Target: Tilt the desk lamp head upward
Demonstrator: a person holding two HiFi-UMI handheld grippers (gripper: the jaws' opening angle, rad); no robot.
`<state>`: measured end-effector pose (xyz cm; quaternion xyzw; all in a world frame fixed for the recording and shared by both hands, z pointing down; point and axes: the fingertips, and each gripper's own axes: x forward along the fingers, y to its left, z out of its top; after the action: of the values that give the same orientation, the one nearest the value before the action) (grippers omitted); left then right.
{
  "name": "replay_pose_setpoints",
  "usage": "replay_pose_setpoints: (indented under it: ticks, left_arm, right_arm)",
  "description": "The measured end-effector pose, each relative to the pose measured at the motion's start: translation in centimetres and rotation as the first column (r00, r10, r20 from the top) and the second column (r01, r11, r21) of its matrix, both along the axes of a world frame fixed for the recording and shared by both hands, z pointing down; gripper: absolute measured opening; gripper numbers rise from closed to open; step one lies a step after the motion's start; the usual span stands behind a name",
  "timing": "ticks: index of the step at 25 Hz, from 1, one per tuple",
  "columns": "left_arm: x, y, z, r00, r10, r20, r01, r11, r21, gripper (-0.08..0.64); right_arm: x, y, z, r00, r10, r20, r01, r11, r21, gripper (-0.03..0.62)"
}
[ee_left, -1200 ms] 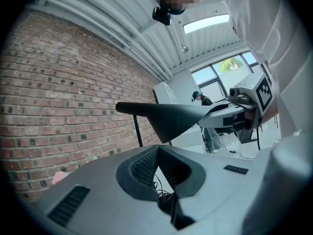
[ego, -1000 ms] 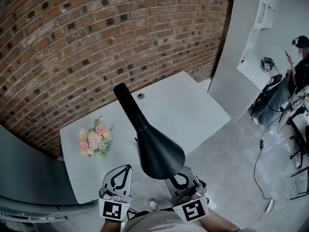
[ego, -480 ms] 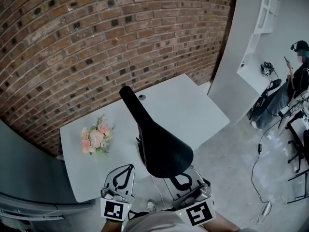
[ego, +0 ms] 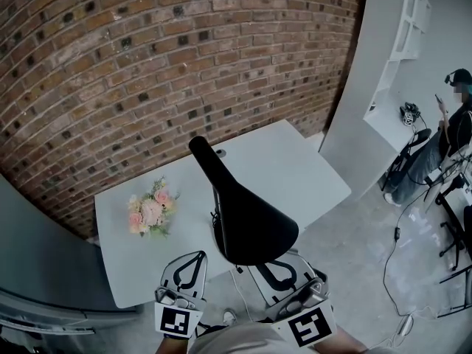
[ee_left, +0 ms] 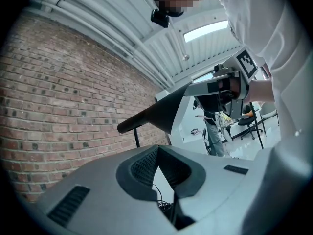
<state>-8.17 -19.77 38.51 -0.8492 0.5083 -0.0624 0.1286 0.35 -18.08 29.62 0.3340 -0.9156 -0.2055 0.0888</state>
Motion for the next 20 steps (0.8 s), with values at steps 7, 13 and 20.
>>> replay_pose_setpoints:
  ticks: [7,13,20]
  left_arm:
    - [0.2,-0.2,-0.3,1.000,-0.008,-0.012,0.008,1.000,0.004,0.008]
    - [0.8,-0.6,-0.7,0.998,0.015,0.059,-0.017,0.999,0.041,0.008]
    - [1.0,-0.8,-0.6,1.000,0.002,0.015,-0.002,1.000,0.025,0.008]
  right_arm:
    - [0.1,-0.1,-0.9,1.000,-0.016,-0.018,0.016,1.000,0.016,0.017]
    - [0.1,-0.4,-1.3,0.999,-0.036,-0.027,0.036,0.999,0.010,0.015]
    - [0.2,0.0,-1.0,0.998,-0.052,-0.021,0.052,0.999,0.003,0.017]
